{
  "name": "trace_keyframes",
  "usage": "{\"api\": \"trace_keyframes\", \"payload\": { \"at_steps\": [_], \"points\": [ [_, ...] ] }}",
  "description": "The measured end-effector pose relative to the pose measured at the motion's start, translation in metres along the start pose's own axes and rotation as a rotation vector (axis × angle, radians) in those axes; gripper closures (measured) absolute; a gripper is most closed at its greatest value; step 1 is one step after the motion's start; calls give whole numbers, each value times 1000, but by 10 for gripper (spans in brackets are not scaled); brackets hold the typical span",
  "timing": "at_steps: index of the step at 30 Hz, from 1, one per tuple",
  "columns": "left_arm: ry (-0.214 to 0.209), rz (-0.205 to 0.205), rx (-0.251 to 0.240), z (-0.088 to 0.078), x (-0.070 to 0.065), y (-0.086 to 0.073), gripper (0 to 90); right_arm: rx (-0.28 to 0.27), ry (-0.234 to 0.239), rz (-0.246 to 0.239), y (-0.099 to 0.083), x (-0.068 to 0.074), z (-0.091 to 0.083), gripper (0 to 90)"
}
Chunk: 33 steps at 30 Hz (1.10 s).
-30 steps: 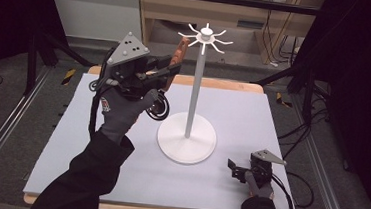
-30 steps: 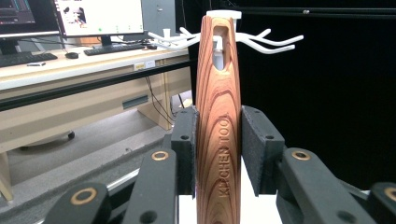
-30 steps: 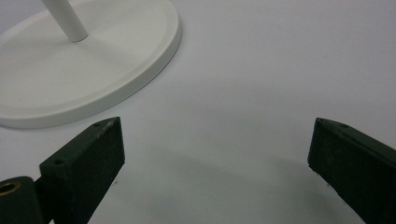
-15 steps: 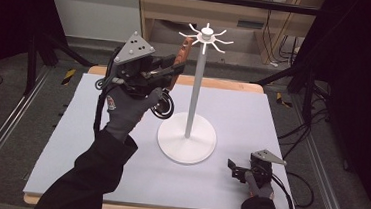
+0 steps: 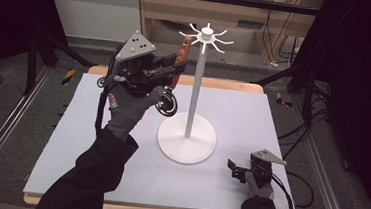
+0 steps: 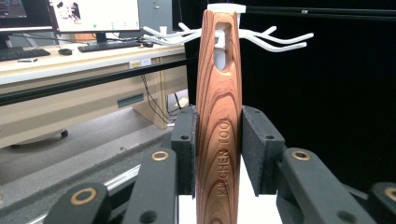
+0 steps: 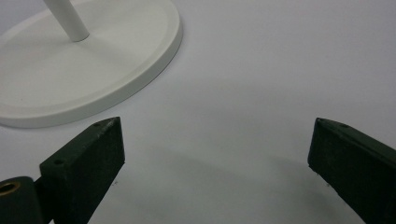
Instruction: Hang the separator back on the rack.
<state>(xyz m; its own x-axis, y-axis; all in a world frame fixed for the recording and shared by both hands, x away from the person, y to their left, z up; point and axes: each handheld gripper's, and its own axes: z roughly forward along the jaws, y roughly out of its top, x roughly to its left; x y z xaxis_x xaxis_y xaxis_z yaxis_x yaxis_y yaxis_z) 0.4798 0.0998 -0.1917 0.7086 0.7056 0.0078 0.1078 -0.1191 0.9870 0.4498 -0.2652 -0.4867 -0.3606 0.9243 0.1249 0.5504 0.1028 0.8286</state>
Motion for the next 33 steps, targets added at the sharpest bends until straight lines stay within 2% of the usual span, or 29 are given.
{"api": "trace_keyframes", "payload": {
  "at_steps": [28,29,30,33],
  "points": [
    [3,8,15,8,0,-2,671,2,2,2,0,0,0,42],
    [6,11,19,8,-1,-2,668,2,2,0,0,0,0,42],
    [10,14,14,8,0,-2,623,3,2,0,0,0,0,42],
    [9,15,2,7,2,-2,618,2,2,0,0,0,0,42]
  ]
}}
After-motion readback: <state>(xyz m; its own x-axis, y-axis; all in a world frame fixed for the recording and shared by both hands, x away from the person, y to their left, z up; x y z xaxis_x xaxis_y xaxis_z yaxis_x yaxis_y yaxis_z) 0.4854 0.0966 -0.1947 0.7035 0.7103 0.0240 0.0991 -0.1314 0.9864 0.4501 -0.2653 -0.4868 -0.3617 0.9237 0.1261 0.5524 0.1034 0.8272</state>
